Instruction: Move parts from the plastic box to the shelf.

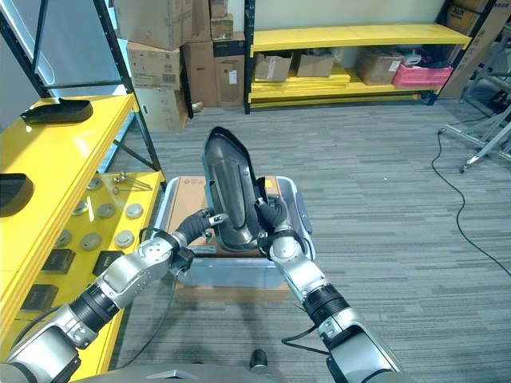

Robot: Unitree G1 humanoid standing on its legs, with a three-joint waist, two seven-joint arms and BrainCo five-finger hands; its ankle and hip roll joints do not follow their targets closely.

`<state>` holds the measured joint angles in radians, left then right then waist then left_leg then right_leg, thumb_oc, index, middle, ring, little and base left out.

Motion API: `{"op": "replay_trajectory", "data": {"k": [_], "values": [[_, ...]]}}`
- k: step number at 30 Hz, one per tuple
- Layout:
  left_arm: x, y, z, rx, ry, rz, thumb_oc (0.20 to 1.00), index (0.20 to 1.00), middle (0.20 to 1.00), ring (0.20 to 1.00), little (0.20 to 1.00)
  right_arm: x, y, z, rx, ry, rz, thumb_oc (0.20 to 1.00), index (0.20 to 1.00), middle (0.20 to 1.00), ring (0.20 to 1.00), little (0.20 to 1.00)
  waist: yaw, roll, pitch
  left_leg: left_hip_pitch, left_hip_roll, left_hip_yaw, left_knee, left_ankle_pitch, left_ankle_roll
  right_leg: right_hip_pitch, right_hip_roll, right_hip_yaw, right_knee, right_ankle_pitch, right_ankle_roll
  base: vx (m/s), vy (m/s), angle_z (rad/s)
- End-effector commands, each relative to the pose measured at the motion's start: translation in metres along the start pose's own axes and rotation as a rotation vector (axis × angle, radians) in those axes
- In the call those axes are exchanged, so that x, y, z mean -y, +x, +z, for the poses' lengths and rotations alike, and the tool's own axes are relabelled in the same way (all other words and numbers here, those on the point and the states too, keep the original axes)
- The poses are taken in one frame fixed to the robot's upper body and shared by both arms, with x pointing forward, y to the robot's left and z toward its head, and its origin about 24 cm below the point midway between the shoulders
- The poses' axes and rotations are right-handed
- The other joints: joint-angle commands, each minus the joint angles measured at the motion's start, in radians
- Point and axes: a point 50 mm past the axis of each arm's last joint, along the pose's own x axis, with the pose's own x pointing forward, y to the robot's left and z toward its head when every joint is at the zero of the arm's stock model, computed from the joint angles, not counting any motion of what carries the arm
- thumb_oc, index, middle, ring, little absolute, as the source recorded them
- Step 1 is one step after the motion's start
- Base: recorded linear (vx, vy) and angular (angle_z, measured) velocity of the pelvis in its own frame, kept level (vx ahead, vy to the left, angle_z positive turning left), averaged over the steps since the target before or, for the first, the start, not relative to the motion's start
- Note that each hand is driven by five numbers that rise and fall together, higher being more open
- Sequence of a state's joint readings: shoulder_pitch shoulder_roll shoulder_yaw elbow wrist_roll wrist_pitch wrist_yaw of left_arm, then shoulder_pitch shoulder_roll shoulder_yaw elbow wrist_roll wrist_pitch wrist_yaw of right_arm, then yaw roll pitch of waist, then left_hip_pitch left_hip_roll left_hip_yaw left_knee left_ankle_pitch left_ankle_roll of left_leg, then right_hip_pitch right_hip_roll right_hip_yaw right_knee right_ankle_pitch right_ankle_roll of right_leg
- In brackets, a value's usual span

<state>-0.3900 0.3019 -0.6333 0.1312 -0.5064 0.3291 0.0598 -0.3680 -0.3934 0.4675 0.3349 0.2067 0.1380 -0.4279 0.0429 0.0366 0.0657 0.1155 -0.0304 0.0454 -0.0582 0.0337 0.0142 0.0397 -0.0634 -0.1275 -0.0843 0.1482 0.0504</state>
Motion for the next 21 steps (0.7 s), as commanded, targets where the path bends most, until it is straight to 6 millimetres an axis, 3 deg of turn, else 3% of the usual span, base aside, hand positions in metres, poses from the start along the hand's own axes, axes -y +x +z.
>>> {"op": "replay_trajectory", "data": {"k": [1,2,13,21], "values": [[0.05,0.017,0.057,0.268,0.0,-0.183,0.2,0.2,0.2,0.2,0.2,-0.04,0.01,0.073,0.222,0.186,0.122,0.275,0.275,0.275,0.275,0.275,0.017,-0.014,-0.027,-0.011,0.043,-0.004,0.016,-0.065,-0.02,0.056,-0.072,-0.032,0.005,-0.1,0.098,0.0,0.0,0.0],[0.049,0.016,0.06,0.281,-0.012,-0.176,0.2,0.2,0.2,0.2,0.2,-0.04,0.009,0.074,0.216,0.224,0.132,1.0,1.0,1.0,1.0,1.0,0.018,-0.014,-0.027,-0.01,0.043,-0.005,0.014,-0.064,-0.02,0.058,-0.071,-0.033,0.003,-0.099,0.097,0.0,0.0,0.0],[0.031,0.012,0.072,0.341,-0.069,-0.066,0.2,0.2,0.2,0.2,0.2,-0.047,0.006,0.066,0.115,0.45,0.193,1.0,1.0,1.0,1.0,1.0,0.032,-0.017,-0.031,-0.009,0.041,-0.009,0.009,-0.059,-0.021,0.064,-0.072,-0.045,-0.003,-0.096,0.094,0.0,0.0,0.04],[0.001,0.006,0.075,0.389,-0.107,0.077,0.2,0.2,0.2,0.2,0.2,-0.031,0.01,0.053,0.081,0.445,0.074,1.0,1.0,1.0,1.0,1.0,0.046,-0.02,-0.035,-0.01,0.042,-0.013,0.001,-0.052,-0.022,0.062,-0.07,-0.049,-0.003,-0.096,0.092,0.0,-0.001,0.0]]}}
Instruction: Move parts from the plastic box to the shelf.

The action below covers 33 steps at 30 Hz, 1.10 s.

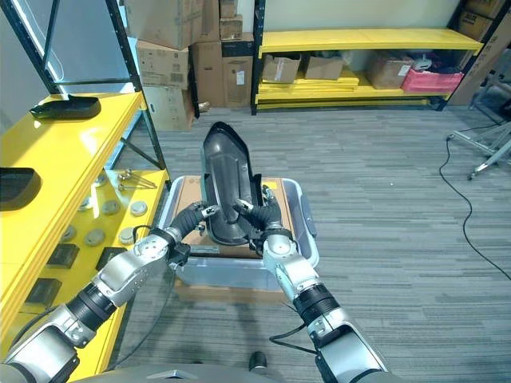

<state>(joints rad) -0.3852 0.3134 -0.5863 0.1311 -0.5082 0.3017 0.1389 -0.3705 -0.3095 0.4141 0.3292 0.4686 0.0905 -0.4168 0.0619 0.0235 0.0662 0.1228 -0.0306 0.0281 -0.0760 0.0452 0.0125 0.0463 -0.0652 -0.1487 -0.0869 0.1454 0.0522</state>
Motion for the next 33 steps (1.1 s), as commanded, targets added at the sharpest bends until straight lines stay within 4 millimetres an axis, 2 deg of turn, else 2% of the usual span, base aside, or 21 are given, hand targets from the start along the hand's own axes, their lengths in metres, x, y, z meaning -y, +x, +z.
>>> {"op": "replay_trajectory", "data": {"k": [1,2,6,7,8,10,13,14,16,17,18,22,25,26,27,28,30,33], "values": [[0.007,0.006,0.069,0.357,-0.128,0.003,0.2,0.2,0.2,0.2,0.2,-0.019,0.009,0.032,0.126,0.062,0.002,1.0,1.0,1.0,1.0,1.0,0.03,-0.007,-0.037,-0.018,0.042,0.003,0.017,-0.061,-0.021,0.055,-0.068,-0.03,0.0,-0.093,0.09,0.0,0.0,0.0],[0.006,0.006,0.069,0.357,-0.13,0.007,0.2,0.2,0.2,0.2,0.2,-0.018,0.009,0.032,0.125,0.06,-0.002,1.0,1.0,1.0,1.0,1.0,0.03,-0.007,-0.037,-0.019,0.042,0.003,0.017,-0.061,-0.021,0.055,-0.068,-0.03,0.0,-0.093,0.09,0.0,0.0,0.0],[-0.027,-0.005,0.065,0.39,-0.148,0.13,0.2,0.2,0.2,0.2,0.2,0.013,0.008,0.024,0.122,-0.012,-0.115,1.0,1.0,1.0,1.0,1.0,0.034,-0.006,-0.037,-0.023,0.042,0.0,0.018,-0.058,-0.022,0.053,-0.067,-0.031,0.0,-0.094,0.089,-0.01,0.009,0.0],[-0.044,-0.012,0.063,0.408,-0.132,0.191,0.2,0.2,0.2,0.2,0.2,0.03,0.006,0.018,0.106,-0.052,-0.173,1.0,1.0,1.0,1.0,1.0,0.036,-0.005,-0.037,-0.026,0.042,-0.001,0.017,-0.056,-0.022,0.051,-0.068,-0.033,0.0,-0.095,0.09,-0.03,0.038,0.0],[-0.05,-0.015,0.061,0.413,-0.126,0.21,0.2,0.2,0.2,0.2,0.2,0.038,0.005,0.015,0.099,-0.066,-0.191,1.0,1.0,1.0,1.0,1.0,0.037,-0.005,-0.037,-0.027,0.042,-0.002,0.016,-0.055,-0.021,0.05,-0.068,-0.034,0.0,-0.096,0.09,-0.04,0.038,0.0],[-0.074,-0.031,0.056,0.431,-0.112,0.3,0.2,0.2,0.2,0.2,0.2,0.067,-0.004,-0.004,0.045,-0.117,-0.263,1.0,1.0,1.0,1.0,1.0,0.04,-0.003,-0.035,-0.031,0.041,-0.005,0.011,-0.052,-0.02,0.046,-0.069,-0.038,0.0,-0.096,0.092,-0.04,0.033,0.01],[-0.091,-0.045,0.051,0.444,-0.105,0.375,0.2,0.2,0.2,0.2,0.2,0.087,-0.015,-0.022,-0.006,-0.164,-0.313,1.0,1.0,1.0,1.0,1.0,0.041,-0.003,-0.035,-0.033,0.04,-0.005,0.007,-0.05,-0.019,0.043,-0.07,-0.039,0.0,-0.098,0.095,-0.03,0.023,0.02],[-0.107,-0.059,0.046,0.453,-0.096,0.438,0.2,0.2,0.2,0.2,0.2,0.103,-0.025,-0.038,-0.063,-0.19,-0.347,1.0,1.0,1.0,1.0,1.0,0.041,-0.003,-0.033,-0.035,0.039,-0.004,0.002,-0.047,-0.019,0.041,-0.072,-0.042,0.0,-0.098,0.097,-0.04,0.041,0.04],[-0.119,-0.071,0.042,0.46,-0.094,0.487,0.2,0.2,0.2,0.2,0.2,0.114,-0.034,-0.053,-0.124,-0.18,-0.377,1.0,1.0,1.0,1.0,1.0,0.041,-0.003,-0.033,-0.036,0.038,-0.005,-0.001,-0.045,-0.019,0.04,-0.073,-0.043,0.0,-0.097,0.098,-0.04,0.04,-0.01],[-0.135,-0.092,0.038,0.475,-0.096,0.552,0.2,0.2,0.2,0.2,0.2,0.131,-0.05,-0.076,-0.207,-0.205,-0.413,1.0,1.0,1.0,1.0,1.0,0.044,-0.005,-0.031,-0.041,0.036,-0.008,-0.006,-0.043,-0.019,0.036,-0.076,-0.048,0.0,-0.096,0.102,-0.05,0.048,-0.03],[-0.145,-0.106,0.035,0.483,-0.098,0.59,0.2,0.2,0.2,0.2,0.2,0.139,-0.063,-0.096,-0.3,-0.164,-0.443,1.0,1.0,1.0,1.0,1.0,0.052,-0.006,-0.029,-0.045,0.033,-0.014,-0.011,-0.041,-0.019,0.034,-0.081,-0.056,0.0,-0.094,0.106,-0.05,0.05,-0.01],[-0.156,-0.132,0.035,0.516,-0.094,0.655,0.2,0.2,0.2,0.2,0.2,0.145,-0.091,-0.135,-0.471,-0.177,-0.44,1.0,1.0,1.0,1.0,1.0,0.072,-0.006,-0.024,-0.066,0.017,-0.05,-0.011,-0.04,-0.01,0.033,-0.094,-0.066,0.004,-0.091,0.119,-0.02,0.012,0.03],[-0.158,-0.141,0.039,0.544,-0.088,0.658,0.2,0.2,0.2,0.2,0.2,0.138,-0.107,-0.156,-0.562,-0.21,-0.406,1.0,1.0,1.0,1.0,1.0,0.073,-0.003,-0.02,-0.083,0.008,-0.094,-0.011,-0.036,-0.002,0.015,-0.088,-0.037,0.044,-0.113,0.116,-0.03,-0.001,0.29],[-0.159,-0.142,0.04,0.554,-0.084,0.648,0.2,0.2,0.2,0.2,0.2,0.136,-0.114,-0.164,-0.593,-0.225,-0.393,1.0,1.0,1.0,1.0,1.0,0.065,0.0,-0.017,-0.087,0.005,-0.122,-0.011,-0.033,0.001,0.005,-0.074,-0.01,0.069,-0.132,0.108,-0.05,-0.043,0.58],[-0.157,-0.14,0.04,0.573,-0.074,0.598,0.2,0.2,0.2,0.2,0.2,0.133,-0.136,-0.18,-0.666,-0.227,-0.39,1.0,1.0,1.0,1.0,1.0,0.032,0.003,-0.013,-0.099,-0.005,-0.193,-0.011,-0.02,0.006,-0.016,-0.016,0.086,0.111,-0.162,0.079,-0.05,-0.05,0.75],[-0.155,-0.139,0.041,0.58,-0.065,0.579,0.2,0.2,0.2,0.2,0.2,0.133,-0.148,-0.188,-0.703,-0.224,-0.385,1.0,1.0,1.0,1.0,1.0,0.014,0.003,-0.011,-0.107,-0.012,-0.233,-0.011,-0.007,0.004,-0.029,0.015,0.128,0.132,-0.172,0.066,-0.06,-0.054,1.32],[-0.153,-0.139,0.044,0.598,-0.063,0.584,0.2,0.2,0.2,0.2,0.2,0.13,-0.159,-0.195,-0.745,-0.238,-0.351,1.0,1.0,1.0,1.0,1.0,0.005,-0.001,-0.003,-0.115,-0.019,-0.265,-0.011,0.001,0.001,-0.033,0.03,0.137,0.139,-0.179,0.059,-0.06,-0.056,2.46],[-0.151,-0.142,0.046,0.632,-0.084,0.594,0.2,0.2,0.2,0.2,0.2,0.12,-0.175,-0.212,-0.826,-0.315,-0.237,1.0,1.0,1.0,1.0,1.0,0.025,-0.006,0.023,-0.14,-0.018,-0.31,-0.01,0.026,-0.013,-0.043,0.053,0.121,0.161,-0.198,0.035,-0.14,-0.076,1.78]]}}
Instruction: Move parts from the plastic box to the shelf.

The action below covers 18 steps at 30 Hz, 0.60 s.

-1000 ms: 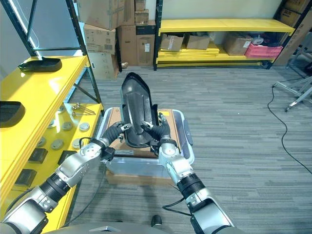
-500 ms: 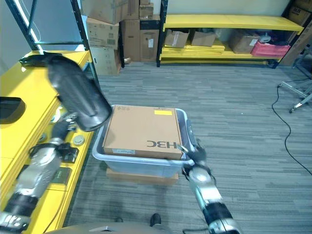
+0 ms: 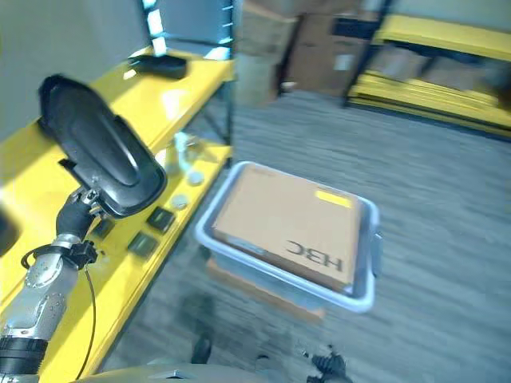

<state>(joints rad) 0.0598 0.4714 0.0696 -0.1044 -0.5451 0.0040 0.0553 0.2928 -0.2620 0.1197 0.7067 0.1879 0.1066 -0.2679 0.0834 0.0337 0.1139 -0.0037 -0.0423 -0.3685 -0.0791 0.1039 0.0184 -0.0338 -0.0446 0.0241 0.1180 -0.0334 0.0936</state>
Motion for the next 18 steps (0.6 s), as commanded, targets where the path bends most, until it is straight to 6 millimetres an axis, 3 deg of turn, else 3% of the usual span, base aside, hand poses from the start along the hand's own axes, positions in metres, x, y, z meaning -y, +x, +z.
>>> {"op": "replay_trajectory", "data": {"k": [1,4,6,8,10,18], "values": [[-0.008,0.007,0.05,0.284,-0.015,0.025,0.2,0.2,0.2,0.2,0.2,0.007,0.01,0.019,0.083,-0.158,0.018,1.0,1.0,1.0,1.0,1.0,0.014,-0.017,-0.016,-0.023,-0.009,0.073,-0.006,-0.025,-0.025,0.039,0.037,-0.061,-0.047,-0.02,-0.01,-0.18,-0.084,0.7],[-0.008,0.007,0.049,0.291,-0.017,0.029,0.2,0.2,0.2,0.2,0.2,0.001,0.011,0.012,0.069,-0.256,0.054,1.0,1.0,1.0,1.0,1.0,0.043,-0.019,-0.003,-0.055,-0.008,0.073,0.001,-0.005,-0.045,0.051,0.045,-0.103,-0.062,-0.021,-0.019,-0.13,-0.028,1.57],[-0.013,0.004,0.052,0.342,-0.005,0.081,0.2,0.2,0.2,0.2,0.2,0.004,0.011,0.009,0.062,-0.277,0.027,1.0,1.0,1.0,1.0,1.0,0.044,-0.013,0.017,-0.108,0.021,0.223,0.002,0.02,-0.074,0.09,0.035,-0.217,-0.089,-0.021,-0.02,-0.14,0.035,1.82],[-0.013,0.003,0.054,0.364,0.015,0.078,0.2,0.2,0.2,0.2,0.2,0.006,0.01,0.004,0.046,-0.244,0.009,1.0,1.0,1.0,1.0,1.0,0.037,-0.012,0.021,-0.125,0.04,0.31,0.003,0.028,-0.08,0.101,0.028,-0.272,-0.087,-0.024,-0.02,-0.06,0.037,1.48],[-0.016,-0.003,0.056,0.386,0.022,0.099,0.2,0.2,0.2,0.2,0.2,0.01,0.009,0.0,0.041,-0.266,-0.01,1.0,1.0,1.0,1.0,1.0,0.019,-0.014,0.026,-0.129,0.089,0.459,0.009,0.035,-0.084,0.107,0.01,-0.355,-0.07,-0.032,-0.024,-0.03,0.143,1.61],[-0.035,-0.022,0.05,0.373,0.057,0.182,0.2,0.2,0.2,0.2,0.2,0.024,0.014,0.002,0.036,-0.323,-0.04,1.0,1.0,1.0,1.0,1.0,0.043,-0.015,0.025,-0.067,0.167,0.437,0.013,0.017,-0.114,0.128,-0.046,-0.361,-0.014,-0.083,-0.028,0.07,0.222,0.7]]}}
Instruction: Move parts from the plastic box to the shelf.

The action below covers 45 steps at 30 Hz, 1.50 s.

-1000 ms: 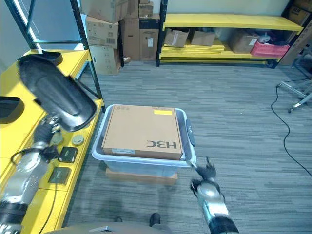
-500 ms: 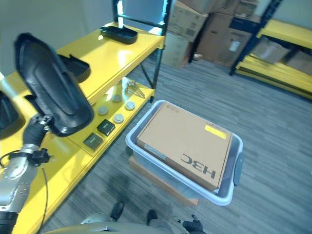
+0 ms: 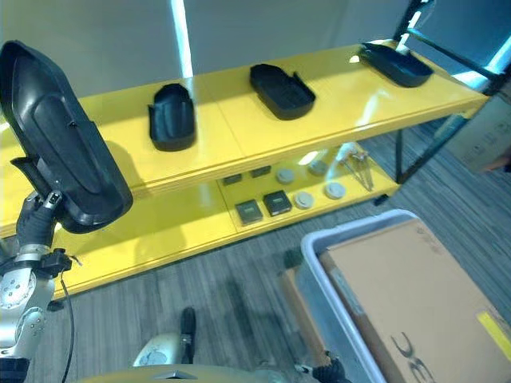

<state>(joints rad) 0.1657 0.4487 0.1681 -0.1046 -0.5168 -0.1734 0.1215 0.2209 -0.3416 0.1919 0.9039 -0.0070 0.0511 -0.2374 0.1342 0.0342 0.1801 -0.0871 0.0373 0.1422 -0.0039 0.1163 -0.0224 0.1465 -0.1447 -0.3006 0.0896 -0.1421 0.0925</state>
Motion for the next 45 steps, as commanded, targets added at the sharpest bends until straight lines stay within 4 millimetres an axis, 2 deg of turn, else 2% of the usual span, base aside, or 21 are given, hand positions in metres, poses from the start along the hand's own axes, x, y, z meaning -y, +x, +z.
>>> {"op": "replay_trajectory", "data": {"k": [1,5,9,12,14,17,19,21,22,23,25,30,33,35,38,39,40,41,42,44,45], "values": [[-0.005,0.009,0.042,0.239,0.011,-0.001,0.2,0.2,0.2,0.2,0.2,0.004,0.002,0.009,0.032,-0.002,-0.024,1.0,1.0,1.0,1.0,1.0,-0.007,-0.013,-0.043,0.022,0.085,-0.076,-0.063,0.0,-0.071,-0.051,0.049,-0.037,0.019,0.024,-0.026,0.15,0.394,0.4],[-0.005,0.011,0.038,0.216,0.027,-0.004,0.2,0.2,0.2,0.2,0.2,0.0,0.003,0.01,0.009,0.002,-0.004,1.0,1.0,1.0,1.0,1.0,0.001,0.003,-0.059,0.052,0.063,-0.086,-0.061,-0.021,-0.051,-0.047,0.008,-0.045,0.019,0.044,-0.013,0.17,0.341,0.23],[-0.005,0.012,0.039,0.217,0.058,0.011,0.2,0.2,0.2,0.2,0.2,-0.009,0.003,0.012,0.013,-0.058,0.036,1.0,1.0,1.0,1.0,1.0,0.013,0.007,-0.069,0.076,0.013,-0.107,-0.042,-0.068,-0.025,-0.043,-0.043,-0.034,-0.001,0.082,0.026,0.19,0.347,-0.04],[-0.005,0.017,0.042,0.216,0.082,0.002,0.2,0.2,0.2,0.2,0.2,-0.012,0.002,0.012,0.005,-0.048,0.038,1.0,1.0,1.0,1.0,1.0,0.015,0.005,-0.069,0.085,-0.017,-0.113,-0.034,-0.088,0.002,-0.039,-0.083,-0.022,0.024,0.083,0.053,0.17,0.3,0.02],[-0.002,0.025,0.045,0.218,0.123,-0.014,0.2,0.2,0.2,0.2,0.2,-0.013,0.001,0.01,-0.022,0.015,0.029,1.0,1.0,1.0,1.0,1.0,0.003,0.001,-0.063,0.086,-0.069,-0.135,-0.031,-0.101,0.053,-0.083,-0.153,0.03,0.15,0.159,0.077,0.17,0.375,0.1],[0.005,0.032,0.045,0.225,0.161,-0.032,0.2,0.2,0.2,0.2,0.2,-0.012,-0.001,0.003,-0.035,0.066,0.024,1.0,1.0,1.0,1.0,1.0,-0.029,0.013,-0.039,0.091,-0.121,-0.175,-0.02,-0.119,0.105,-0.21,-0.195,0.12,0.384,0.241,0.068,0.09,0.287,0.42],[0.003,0.031,0.044,0.223,0.181,-0.031,0.2,0.2,0.2,0.2,0.2,-0.009,-0.001,0.001,-0.032,0.057,0.031,1.0,1.0,1.0,1.0,1.0,-0.055,0.026,-0.022,0.114,-0.13,-0.179,-0.029,-0.126,0.119,-0.291,-0.149,0.191,0.516,0.268,0.054,0.1,0.171,0.34],[0.004,0.029,0.044,0.223,0.179,-0.037,0.2,0.2,0.2,0.2,0.2,-0.006,-0.001,-0.003,-0.027,0.052,0.041,1.0,1.0,1.0,1.0,1.0,-0.077,0.026,-0.004,0.131,-0.136,-0.193,-0.037,-0.13,0.115,-0.343,-0.057,0.213,0.5,0.262,0.047,0.11,0.007,0.2],[0.005,0.028,0.045,0.225,0.179,-0.041,0.2,0.2,0.2,0.2,0.2,-0.005,0.0,-0.003,-0.023,0.055,0.043,1.0,1.0,1.0,1.0,1.0,-0.084,0.02,0.003,0.134,-0.14,-0.205,-0.036,-0.132,0.109,-0.353,-0.01,0.214,0.444,0.251,0.046,0.13,-0.146,0.36],[0.008,0.027,0.047,0.224,0.175,-0.05,0.2,0.2,0.2,0.2,0.2,-0.004,0.001,-0.002,-0.013,0.051,0.053,1.0,1.0,1.0,1.0,1.0,-0.094,0.002,0.006,0.138,-0.15,-0.222,-0.034,-0.136,0.103,-0.355,0.054,0.211,0.314,0.246,0.054,0.14,-0.159,0.58],[0.012,0.025,0.048,0.223,0.165,-0.059,0.2,0.2,0.2,0.2,0.2,-0.004,0.001,-0.001,-0.009,0.045,0.06,1.0,1.0,1.0,1.0,1.0,-0.106,-0.018,0.01,0.149,-0.164,-0.24,-0.025,-0.151,0.101,-0.336,0.106,0.214,0.175,0.238,0.057,0.16,-0.142,0.63],[0.024,0.026,0.041,0.186,0.151,-0.065,0.2,0.2,0.2,0.2,0.2,-0.006,0.004,0.002,-0.012,0.034,0.064,1.0,1.0,1.0,1.0,1.0,-0.098,-0.03,-0.026,0.163,-0.152,-0.242,-0.059,-0.13,0.083,-0.22,0.138,0.226,0.006,0.198,0.024,0.18,-0.114,0.62],[0.025,0.024,0.036,0.172,0.161,-0.052,0.2,0.2,0.2,0.2,0.2,-0.001,0.006,0.004,-0.025,0.053,0.056,1.0,1.0,1.0,1.0,1.0,-0.092,-0.034,-0.044,0.158,-0.144,-0.224,-0.059,-0.129,0.074,-0.179,0.145,0.231,-0.037,0.185,0.014,0.16,-0.093,-0.08],[0.021,0.022,0.033,0.158,0.164,-0.035,0.2,0.2,0.2,0.2,0.2,0.001,0.006,0.004,-0.034,0.041,0.063,1.0,1.0,1.0,1.0,1.0,-0.098,-0.037,-0.054,0.143,-0.135,-0.19,-0.026,-0.142,0.065,-0.156,0.151,0.242,-0.05,0.168,0.003,0.15,-0.064,0.11],[0.023,0.024,0.032,0.156,0.146,-0.054,0.2,0.2,0.2,0.2,0.2,0.004,0.004,-0.004,-0.052,0.043,0.049,1.0,1.0,1.0,1.0,1.0,-0.111,-0.048,-0.04,0.071,-0.122,-0.111,0.123,-0.17,0.043,-0.142,0.129,0.222,-0.052,0.166,-0.005,0.04,-0.018,0.05],[0.027,0.026,0.031,0.156,0.127,-0.072,0.2,0.2,0.2,0.2,0.2,0.005,0.004,-0.008,-0.066,0.061,0.025,1.0,1.0,1.0,1.0,1.0,-0.123,-0.052,-0.03,0.039,-0.088,-0.071,0.168,-0.176,0.033,-0.149,0.116,0.206,-0.045,0.166,-0.007,0.0,0.017,0.28],[0.027,0.026,0.03,0.155,0.126,-0.074,0.2,0.2,0.2,0.2,0.2,0.006,0.004,-0.008,-0.067,0.062,0.023,1.0,1.0,1.0,1.0,1.0,-0.124,-0.052,-0.029,0.035,-0.085,-0.068,0.172,-0.176,0.032,-0.15,0.115,0.205,-0.044,0.165,-0.008,0.03,0.119,0.43],[0.032,0.029,0.029,0.155,0.117,-0.095,0.2,0.2,0.2,0.2,0.2,0.014,0.004,-0.014,-0.083,0.088,-0.004,1.0,1.0,1.0,1.0,1.0,-0.141,-0.046,-0.023,0.032,-0.01,-0.047,0.133,-0.125,0.004,-0.154,0.111,0.189,-0.041,0.159,-0.015,0.06,0.179,0.38],[0.033,0.029,0.029,0.158,0.117,-0.101,0.2,0.2,0.2,0.2,0.2,0.017,0.004,-0.015,-0.082,0.087,-0.008,1.0,1.0,1.0,1.0,1.0,-0.146,-0.043,-0.023,0.035,0.019,-0.052,0.099,-0.102,-0.007,-0.152,0.108,0.19,-0.044,0.156,-0.016,0.11,0.286,0.27],[0.033,0.03,0.031,0.174,0.13,-0.094,0.2,0.2,0.2,0.2,0.2,0.024,0.005,-0.018,-0.075,0.066,-0.01,1.0,1.0,1.0,1.0,1.0,-0.15,-0.035,-0.016,0.027,0.086,-0.082,0.034,-0.01,-0.041,-0.136,0.103,0.206,-0.054,0.143,-0.024,0.11,0.261,0.28],[0.033,0.03,0.031,0.178,0.131,-0.09,0.2,0.2,0.2,0.2,0.2,0.025,0.005,-0.018,-0.075,0.062,-0.013,1.0,1.0,1.0,1.0,1.0,-0.151,-0.033,-0.015,0.024,0.102,-0.092,0.02,0.008,-0.046,-0.131,0.099,0.21,-0.057,0.141,-0.025,0.12,0.293,0.18]]}}
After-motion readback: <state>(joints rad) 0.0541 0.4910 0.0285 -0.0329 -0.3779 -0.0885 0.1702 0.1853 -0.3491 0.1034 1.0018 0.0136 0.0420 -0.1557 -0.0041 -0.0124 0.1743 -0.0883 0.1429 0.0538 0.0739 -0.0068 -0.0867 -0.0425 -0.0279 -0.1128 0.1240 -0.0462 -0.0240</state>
